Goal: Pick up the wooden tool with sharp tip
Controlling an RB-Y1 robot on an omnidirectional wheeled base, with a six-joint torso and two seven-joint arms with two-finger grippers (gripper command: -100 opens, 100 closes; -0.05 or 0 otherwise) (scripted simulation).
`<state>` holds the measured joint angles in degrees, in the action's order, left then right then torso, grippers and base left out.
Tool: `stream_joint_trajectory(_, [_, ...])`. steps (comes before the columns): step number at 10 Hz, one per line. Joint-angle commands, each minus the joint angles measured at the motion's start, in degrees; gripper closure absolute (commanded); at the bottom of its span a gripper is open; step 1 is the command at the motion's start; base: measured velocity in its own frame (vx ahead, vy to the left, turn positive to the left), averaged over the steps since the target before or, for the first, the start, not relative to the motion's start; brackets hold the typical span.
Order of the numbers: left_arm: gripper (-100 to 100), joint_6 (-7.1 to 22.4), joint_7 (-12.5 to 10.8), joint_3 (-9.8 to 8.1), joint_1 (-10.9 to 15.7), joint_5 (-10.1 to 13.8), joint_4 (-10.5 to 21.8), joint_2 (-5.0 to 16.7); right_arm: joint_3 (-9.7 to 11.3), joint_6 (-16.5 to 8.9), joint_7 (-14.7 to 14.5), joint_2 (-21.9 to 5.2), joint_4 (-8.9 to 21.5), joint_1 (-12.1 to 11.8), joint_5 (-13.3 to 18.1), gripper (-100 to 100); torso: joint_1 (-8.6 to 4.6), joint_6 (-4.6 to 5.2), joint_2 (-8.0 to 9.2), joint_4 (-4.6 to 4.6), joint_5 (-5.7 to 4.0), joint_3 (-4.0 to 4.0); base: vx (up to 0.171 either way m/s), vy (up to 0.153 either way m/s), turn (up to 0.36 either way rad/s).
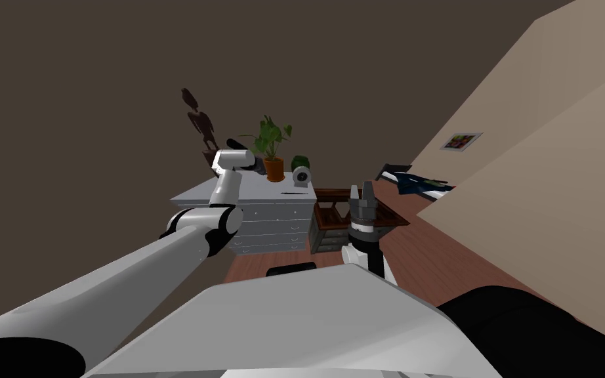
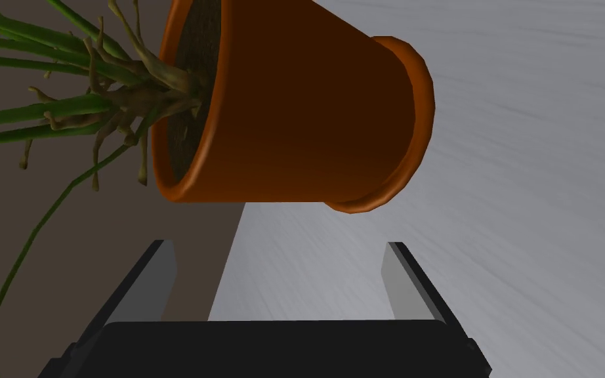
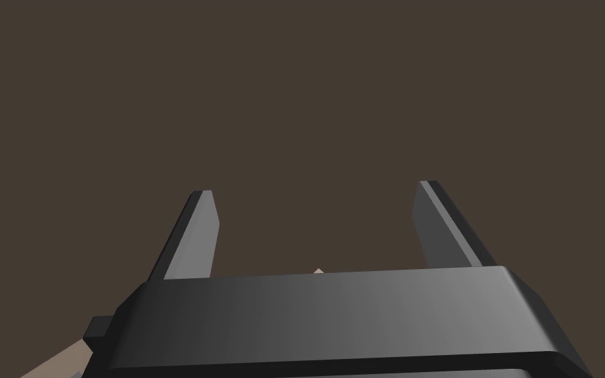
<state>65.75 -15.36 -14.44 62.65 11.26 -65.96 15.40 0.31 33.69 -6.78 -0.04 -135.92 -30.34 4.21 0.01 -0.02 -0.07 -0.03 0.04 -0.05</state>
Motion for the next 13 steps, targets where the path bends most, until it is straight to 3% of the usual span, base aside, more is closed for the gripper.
stream_joint_trajectory(1, [-100,2.86,-0.3,0.06,1.77,0.26,2.86,-0.02,0.0,0.0,0.0,0.0,0.0,0.0,0.0,0,0.0,0.0,0.0,0.0,0.0,0.0,0.028,0.025,0.004])
stream_joint_trajectory(2, [-100,3.38,-0.3,0.06,1.77,0.26,3.14,-0.02,0.0,0.0,0.0,0.0,0.0,0.0,0.0,0,0.01,0.0,-0.02,-0.02,0.01,-0.02,0.016,0.017,-0.002])
stream_joint_trajectory(3, [-100,5.57,-1.06,0.37,4.43,0.47,5.59,-0.4,0.0,0.0,0.0,0.0,0.0,0.0,0.0,0,-0.01,-0.01,0.0,-0.01,0.01,-0.01,0.025,0.016,0.015])
stream_joint_trajectory(4, [-100,7.11,-1.06,0.37,4.47,0.47,6.59,-0.4,0.0,0.0,0.0,0.0,0.0,0.0,0.0,0,-0.04,0.0,-0.02,0.0,-0.01,-0.01,0.026,0.015,0.003])
stream_joint_trajectory(5, [-100,9.18,-1.79,0.71,6.77,0.67,7.93,-0.88,0.0,0.0,0.0,0.0,0.0,0.0,0.0,0,-0.03,-0.01,-0.01,-0.02,0.0,-0.02,0.032,0.019,0.015])
stream_joint_trajectory(7, [-100,10.67,-1.79,0.71,7.0,0.67,9.96,-0.88,0.0,0.0,0.0,0.0,0.0,0.0,0.0,0,-0.02,0.0,-0.04,-0.02,0.0,-0.03,0.024,0.015,0.0])
stream_joint_trajectory(8, [-100,13.15,-2.46,1.08,9.35,0.86,12.33,-1.47,0.0,0.0,0.0,0.0,0.0,0.0,0.0,0,-0.03,-0.01,-0.01,-0.02,0.0,-0.02,0.031,0.014,0.015])
stream_joint_trajectory(9, [-100,14.04,-2.46,1.08,9.35,0.86,13.21,-1.47,0.0,0.0,0.0,0.0,0.0,0.0,0.0,0,-0.04,0.0,-0.03,-0.01,-0.01,-0.02,0.03,0.013,0.003])
stream_joint_trajectory(10, [-100,15.87,-3.09,1.46,11.52,1.04,15.37,-2.19,0.0,0.0,0.0,0.0,0.0,0.0,0.0,0,-0.04,-0.01,-0.03,-0.03,0.0,-0.03,0.032,0.011,0.011])
stream_joint_trajectory(13, [-100,20.01,-3.66,1.86,13.51,1.2,19.29,-3.04,0.0,0.0,0.0,0.0,0.0,0.0,0.0,0,-0.09,0.01,-0.05,-0.02,-0.02,-0.03,0.031,0.008,0.006])
